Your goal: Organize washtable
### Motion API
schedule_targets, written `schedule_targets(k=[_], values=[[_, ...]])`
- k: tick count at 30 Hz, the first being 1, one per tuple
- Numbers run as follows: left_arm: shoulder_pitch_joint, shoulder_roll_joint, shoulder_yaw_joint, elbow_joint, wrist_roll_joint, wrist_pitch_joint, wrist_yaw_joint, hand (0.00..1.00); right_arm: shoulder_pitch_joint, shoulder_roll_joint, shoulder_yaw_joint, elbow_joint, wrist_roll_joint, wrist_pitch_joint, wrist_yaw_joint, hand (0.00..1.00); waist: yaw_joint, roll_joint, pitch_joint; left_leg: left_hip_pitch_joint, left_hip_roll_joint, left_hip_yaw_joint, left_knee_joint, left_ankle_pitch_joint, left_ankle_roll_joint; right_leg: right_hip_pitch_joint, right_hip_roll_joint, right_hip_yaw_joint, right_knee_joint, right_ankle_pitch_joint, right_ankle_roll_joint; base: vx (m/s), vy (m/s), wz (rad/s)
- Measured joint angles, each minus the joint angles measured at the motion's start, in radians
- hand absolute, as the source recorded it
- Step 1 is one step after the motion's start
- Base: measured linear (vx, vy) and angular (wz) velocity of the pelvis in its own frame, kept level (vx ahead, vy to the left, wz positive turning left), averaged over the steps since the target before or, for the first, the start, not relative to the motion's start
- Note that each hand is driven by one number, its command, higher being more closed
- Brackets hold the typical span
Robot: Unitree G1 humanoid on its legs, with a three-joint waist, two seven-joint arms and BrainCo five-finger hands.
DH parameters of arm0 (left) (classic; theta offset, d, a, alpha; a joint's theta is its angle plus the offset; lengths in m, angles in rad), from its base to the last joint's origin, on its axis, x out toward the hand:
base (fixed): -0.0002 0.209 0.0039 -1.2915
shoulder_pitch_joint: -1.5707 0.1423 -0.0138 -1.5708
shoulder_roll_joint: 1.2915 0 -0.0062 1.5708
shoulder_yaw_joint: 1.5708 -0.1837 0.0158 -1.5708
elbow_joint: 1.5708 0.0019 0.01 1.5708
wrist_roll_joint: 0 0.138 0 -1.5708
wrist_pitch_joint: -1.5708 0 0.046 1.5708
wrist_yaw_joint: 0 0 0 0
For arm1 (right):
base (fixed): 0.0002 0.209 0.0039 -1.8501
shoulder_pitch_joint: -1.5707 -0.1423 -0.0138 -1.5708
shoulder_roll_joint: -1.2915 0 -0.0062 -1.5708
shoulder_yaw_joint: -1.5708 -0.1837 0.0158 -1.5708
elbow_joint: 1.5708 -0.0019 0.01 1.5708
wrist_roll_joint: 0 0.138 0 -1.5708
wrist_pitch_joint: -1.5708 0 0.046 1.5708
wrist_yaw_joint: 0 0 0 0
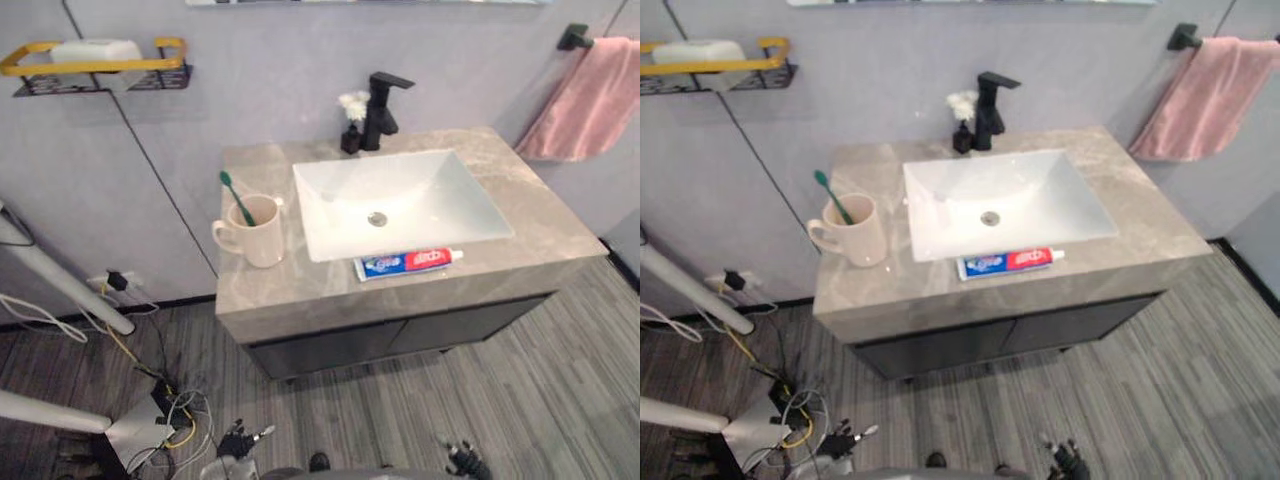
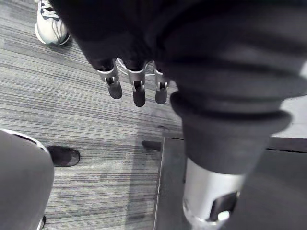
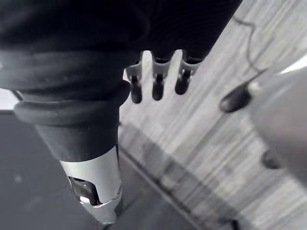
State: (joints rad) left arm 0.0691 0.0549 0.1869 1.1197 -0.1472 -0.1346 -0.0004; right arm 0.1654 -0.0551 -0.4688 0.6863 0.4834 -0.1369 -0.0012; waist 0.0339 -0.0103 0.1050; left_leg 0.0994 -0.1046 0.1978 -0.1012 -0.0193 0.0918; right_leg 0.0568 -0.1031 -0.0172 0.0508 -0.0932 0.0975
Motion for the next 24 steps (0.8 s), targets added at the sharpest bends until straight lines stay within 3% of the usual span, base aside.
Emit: schedule_targets(k=[7,10,14,17,19,24], values=[[0.002,-0.001,-0.001,-0.003,0.003,0.006,-0.002,0.0,-0.079,-0.115,-0.291,-0.332,-0.027,-0.037,-0.127,0.0,0.0,0.002,-0.008,-0.011,0.002,0.007,0.006,-0.004,-0.004,-0.01,0.004,0.019,0.0,0.0,0.0,0.03,-0.038,-0.05],[0.007,0.0,0.0,-0.003,0.003,0.01,-0.005,0.0,-0.127,-0.192,-0.356,-0.404,-0.097,-0.058,-0.193,0.0,-0.002,-0.001,-0.02,-0.014,0.002,-0.003,0.006,-0.004,-0.003,-0.011,0.004,0.017,-0.001,0.0,0.0,0.02,-0.05,0.05],[0.014,0.003,-0.013,-0.011,0.004,0.009,-0.016,0.0,-0.186,-0.303,-0.35,-0.441,-0.155,-0.059,-0.237,0.0,0.003,-0.008,-0.029,-0.018,0.001,-0.017,0.006,-0.004,-0.003,-0.011,0.003,0.009,0.0,0.0,0.0,-0.02,-0.05,0.08],[0.025,0.005,-0.03,-0.016,0.004,0.009,-0.023,0.0,-0.207,-0.488,-0.245,-0.51,-0.296,-0.042,-0.228,0.0,0.004,-0.004,-0.039,-0.023,-0.004,-0.035,0.005,-0.003,-0.002,-0.011,-0.002,-0.006,0.003,0.0,0.0,-0.04,-0.037,0.14],[0.041,0.006,-0.03,-0.03,0.005,0.006,-0.051,0.0,-0.244,-0.68,-0.097,-0.562,-0.507,-0.032,-0.15,0.0,0.004,0.0,-0.048,-0.024,-0.006,-0.044,0.0,-0.001,0.001,-0.01,-0.003,-0.013,0.003,0.0,0.0,-0.04,-0.037,0.09],[0.044,0.011,-0.03,-0.033,0.006,-0.001,-0.103,0.0,-0.365,-0.819,0.168,-0.596,-0.774,-0.057,-0.042,0.0,0.008,-0.018,-0.059,-0.034,-0.007,-0.077,-0.001,0.011,0.0,-0.008,-0.005,-0.053,0.0,0.0,0.0,-0.03,-0.066,0.21]])
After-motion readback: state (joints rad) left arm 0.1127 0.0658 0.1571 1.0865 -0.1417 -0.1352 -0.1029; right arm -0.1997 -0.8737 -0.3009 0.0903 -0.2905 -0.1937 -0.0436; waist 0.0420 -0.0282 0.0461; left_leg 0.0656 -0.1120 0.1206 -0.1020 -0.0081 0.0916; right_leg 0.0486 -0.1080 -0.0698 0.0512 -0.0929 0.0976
